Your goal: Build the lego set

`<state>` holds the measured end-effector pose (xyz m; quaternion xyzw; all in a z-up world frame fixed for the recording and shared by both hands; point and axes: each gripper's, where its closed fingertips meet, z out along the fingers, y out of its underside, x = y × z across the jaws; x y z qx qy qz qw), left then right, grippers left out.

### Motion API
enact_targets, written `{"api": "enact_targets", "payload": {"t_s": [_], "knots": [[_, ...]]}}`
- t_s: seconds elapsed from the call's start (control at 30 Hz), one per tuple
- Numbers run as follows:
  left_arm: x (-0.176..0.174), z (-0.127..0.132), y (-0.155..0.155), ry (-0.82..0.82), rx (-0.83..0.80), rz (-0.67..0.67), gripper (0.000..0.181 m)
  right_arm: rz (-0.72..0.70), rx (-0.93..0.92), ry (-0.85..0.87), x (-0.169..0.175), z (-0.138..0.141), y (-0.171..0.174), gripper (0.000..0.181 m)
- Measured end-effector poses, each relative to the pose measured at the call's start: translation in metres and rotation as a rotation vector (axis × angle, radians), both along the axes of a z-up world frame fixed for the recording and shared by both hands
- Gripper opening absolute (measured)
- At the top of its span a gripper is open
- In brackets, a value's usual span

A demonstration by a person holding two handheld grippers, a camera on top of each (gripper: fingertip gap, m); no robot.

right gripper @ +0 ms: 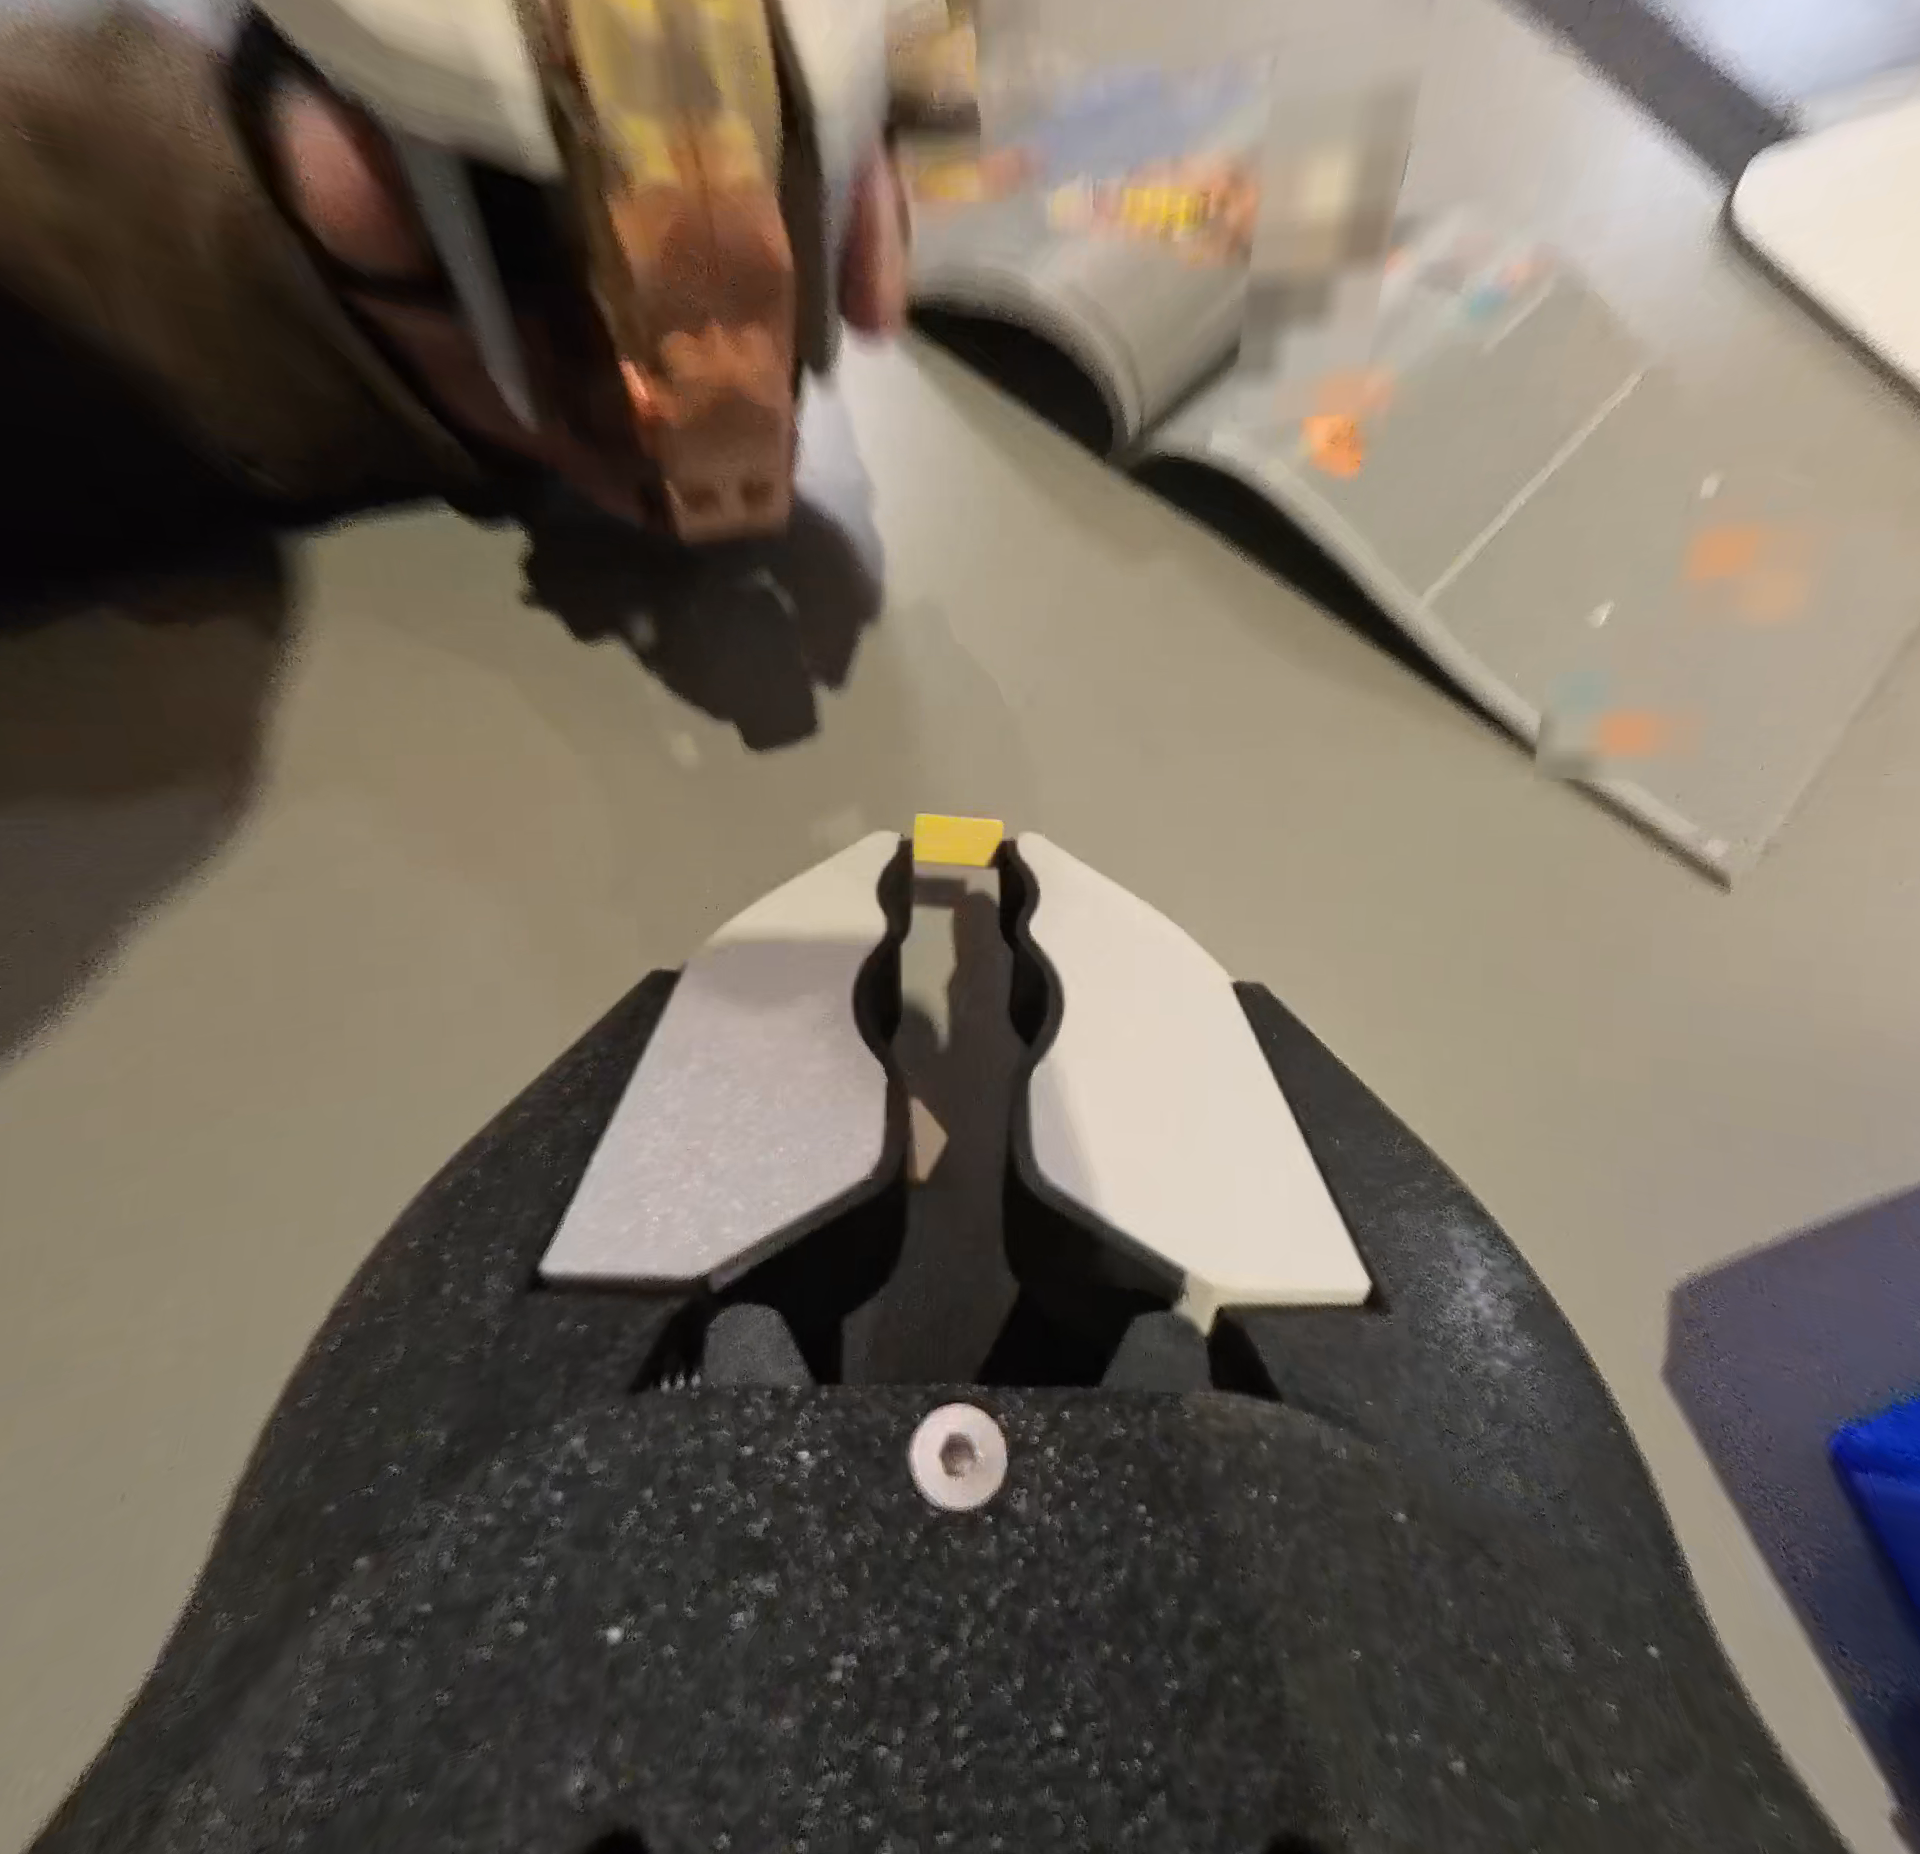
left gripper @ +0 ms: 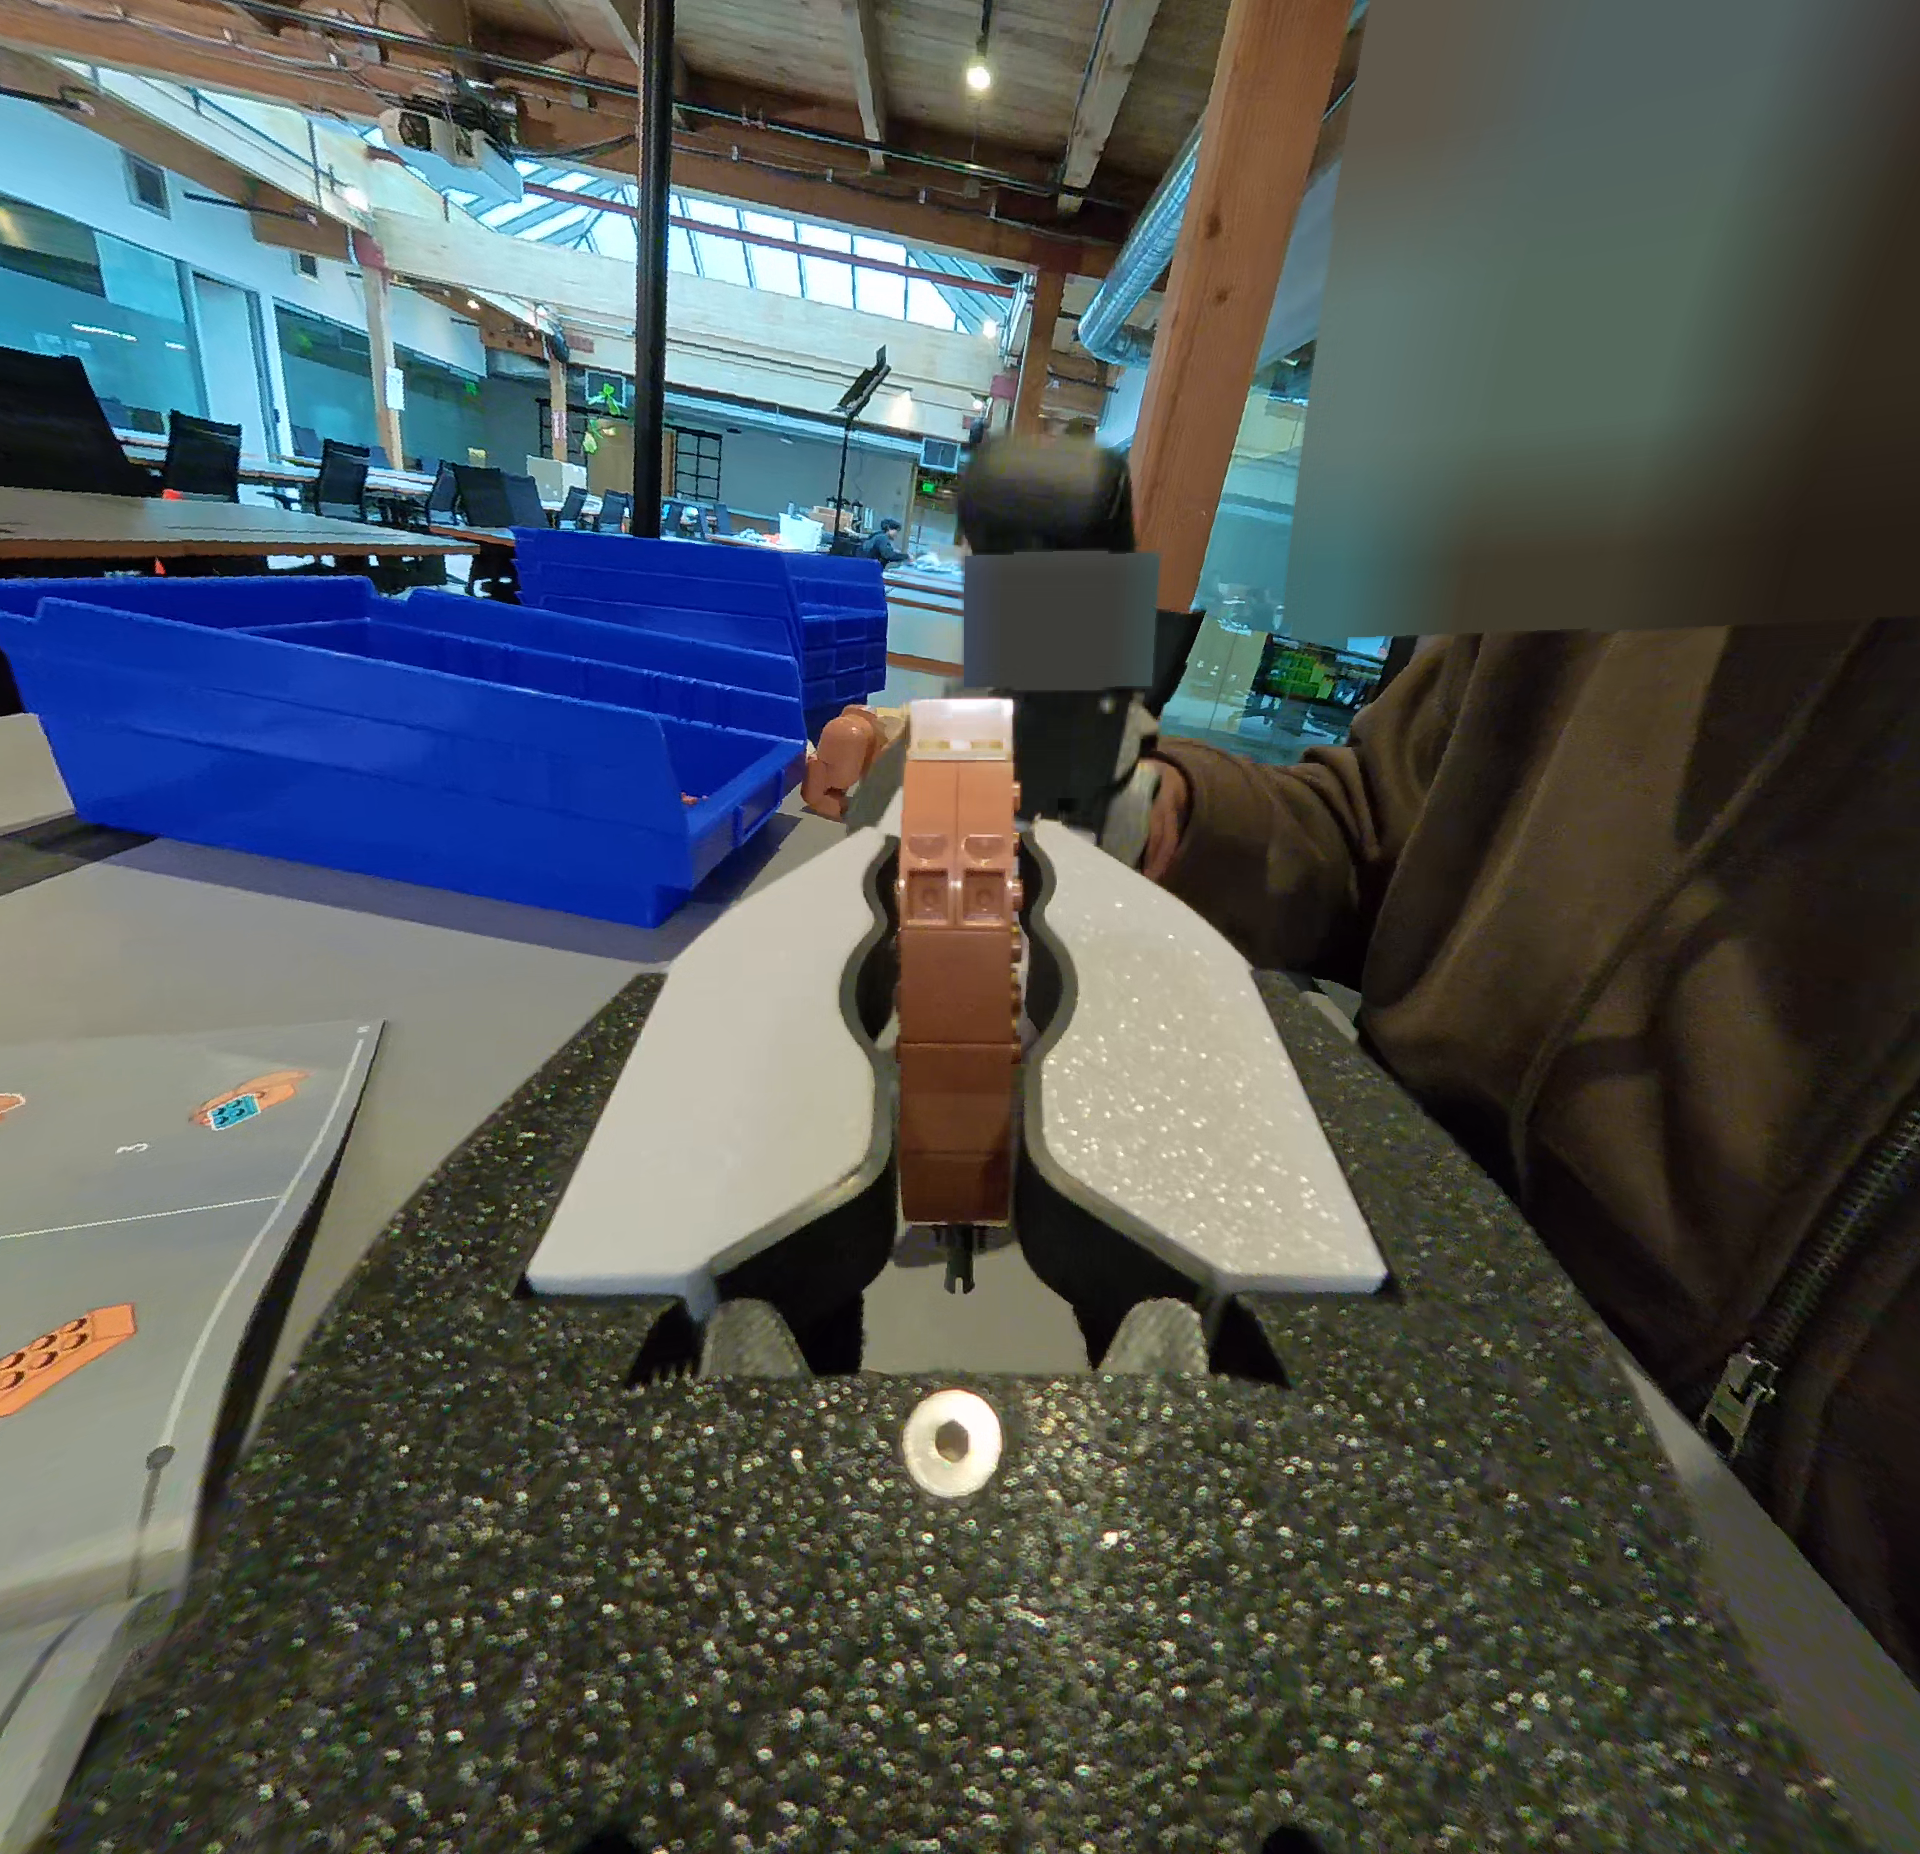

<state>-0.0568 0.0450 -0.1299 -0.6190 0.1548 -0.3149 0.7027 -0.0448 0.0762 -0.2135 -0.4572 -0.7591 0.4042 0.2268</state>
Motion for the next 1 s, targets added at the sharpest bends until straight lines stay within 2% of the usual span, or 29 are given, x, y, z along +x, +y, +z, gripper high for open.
{"api": "enact_targets", "payload": {"t_s": [0.13,0.23,0.5,1.0], "knots": [[0.006,-0.004,0.001,0.007,-0.010,-0.023,0.022,0.069,-0.159,0.174,0.000,0.059,-0.014,0.016],[0.012,-0.008,0.001,0.048,-0.016,-0.032,0.022,0.109,-0.210,0.215,0.001,0.081,-0.021,0.015],[0.014,-0.009,0.001,0.060,-0.021,-0.039,0.022,0.145,-0.250,0.247,0.000,0.093,-0.028,0.015],[0.023,-0.008,-0.003,0.050,-0.001,-0.093,0.022,0.192,-0.167,0.208,0.003,0.090,-0.037,0.015]]}}
